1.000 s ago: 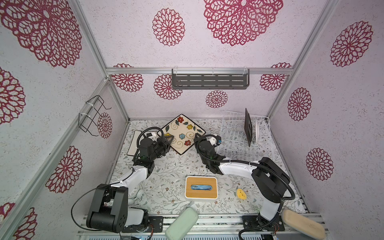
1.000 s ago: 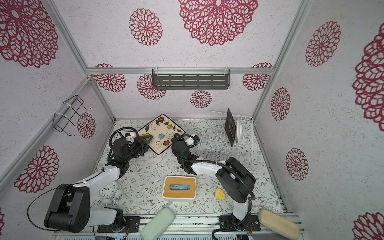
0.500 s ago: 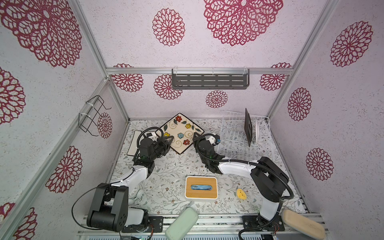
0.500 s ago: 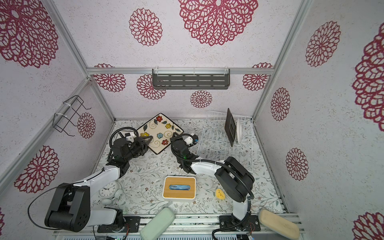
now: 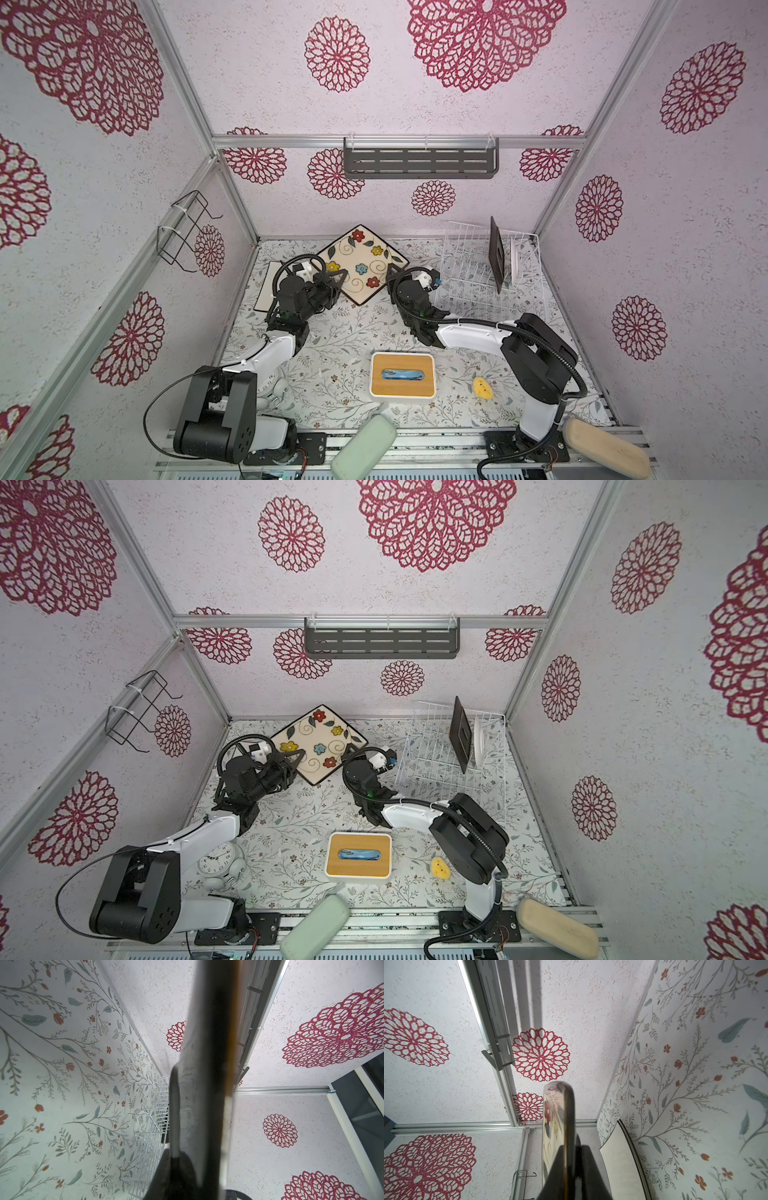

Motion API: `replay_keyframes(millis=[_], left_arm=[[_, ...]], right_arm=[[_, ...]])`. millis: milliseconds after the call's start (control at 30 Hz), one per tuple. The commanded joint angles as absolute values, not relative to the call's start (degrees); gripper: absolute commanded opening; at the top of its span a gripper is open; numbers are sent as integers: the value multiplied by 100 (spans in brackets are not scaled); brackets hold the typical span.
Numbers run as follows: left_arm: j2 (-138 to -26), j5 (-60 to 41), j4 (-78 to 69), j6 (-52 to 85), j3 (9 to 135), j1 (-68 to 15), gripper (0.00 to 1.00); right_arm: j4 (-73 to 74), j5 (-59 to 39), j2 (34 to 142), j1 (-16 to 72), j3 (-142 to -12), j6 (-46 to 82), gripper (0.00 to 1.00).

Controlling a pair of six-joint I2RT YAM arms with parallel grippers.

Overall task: Unload the plates from the dish rack
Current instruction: 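Open the right gripper and draw it back while the left gripper holds the plate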

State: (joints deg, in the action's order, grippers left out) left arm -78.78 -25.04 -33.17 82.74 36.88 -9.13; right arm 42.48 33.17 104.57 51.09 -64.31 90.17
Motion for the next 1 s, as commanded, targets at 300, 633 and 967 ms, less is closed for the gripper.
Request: replay_keyframes(millis=[300,633,967], left_arm=[[-7736,-2534,-3393,8149,3700,-854,0],[-7666,-2672,-3465,8217,3735,-449,0],[-7629,-2828,-3575,8419,3853,8,0]], right_arm=[[5625,3085,10265,5134,-6795,9000,71],[5589,2545,10265,4862,-6618,9124,88],[5317,2276,10195,4704,-6584,9178,88]])
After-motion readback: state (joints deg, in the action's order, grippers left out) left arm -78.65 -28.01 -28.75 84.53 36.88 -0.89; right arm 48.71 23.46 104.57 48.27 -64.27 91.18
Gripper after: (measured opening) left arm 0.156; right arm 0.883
